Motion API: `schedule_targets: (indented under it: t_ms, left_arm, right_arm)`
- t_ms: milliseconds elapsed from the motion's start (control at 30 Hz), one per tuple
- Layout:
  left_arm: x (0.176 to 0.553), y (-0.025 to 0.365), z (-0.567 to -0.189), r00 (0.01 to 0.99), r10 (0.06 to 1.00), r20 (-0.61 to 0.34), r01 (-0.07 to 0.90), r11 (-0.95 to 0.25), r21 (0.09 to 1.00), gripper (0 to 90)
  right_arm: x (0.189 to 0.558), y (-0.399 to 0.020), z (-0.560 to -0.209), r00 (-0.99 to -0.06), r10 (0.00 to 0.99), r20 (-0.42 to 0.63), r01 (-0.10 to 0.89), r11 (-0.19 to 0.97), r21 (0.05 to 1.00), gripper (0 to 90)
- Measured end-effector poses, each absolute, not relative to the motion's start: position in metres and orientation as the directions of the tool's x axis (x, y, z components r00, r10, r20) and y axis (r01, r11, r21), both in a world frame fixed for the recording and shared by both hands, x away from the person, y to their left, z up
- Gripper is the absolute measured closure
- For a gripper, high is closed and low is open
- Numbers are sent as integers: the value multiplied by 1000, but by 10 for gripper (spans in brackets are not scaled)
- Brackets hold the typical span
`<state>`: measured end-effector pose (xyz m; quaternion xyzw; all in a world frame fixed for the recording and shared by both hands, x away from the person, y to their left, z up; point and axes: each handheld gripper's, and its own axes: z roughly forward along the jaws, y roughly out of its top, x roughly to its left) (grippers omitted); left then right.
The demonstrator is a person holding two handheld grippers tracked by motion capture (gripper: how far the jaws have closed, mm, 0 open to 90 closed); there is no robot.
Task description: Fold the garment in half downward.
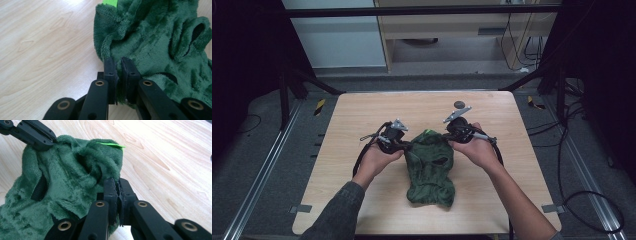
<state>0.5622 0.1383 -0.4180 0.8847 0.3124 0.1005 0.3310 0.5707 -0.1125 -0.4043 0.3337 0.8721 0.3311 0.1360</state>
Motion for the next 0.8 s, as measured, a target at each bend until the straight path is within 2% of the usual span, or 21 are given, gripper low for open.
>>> schedule_targets:
  t_ms: [800]
  left_arm:
    - [587, 135, -402, 769, 639, 17, 474, -588, 655, 830]
  right_arm:
    - [589, -107, -391, -725, 687, -60, 469, 556, 686, 862]
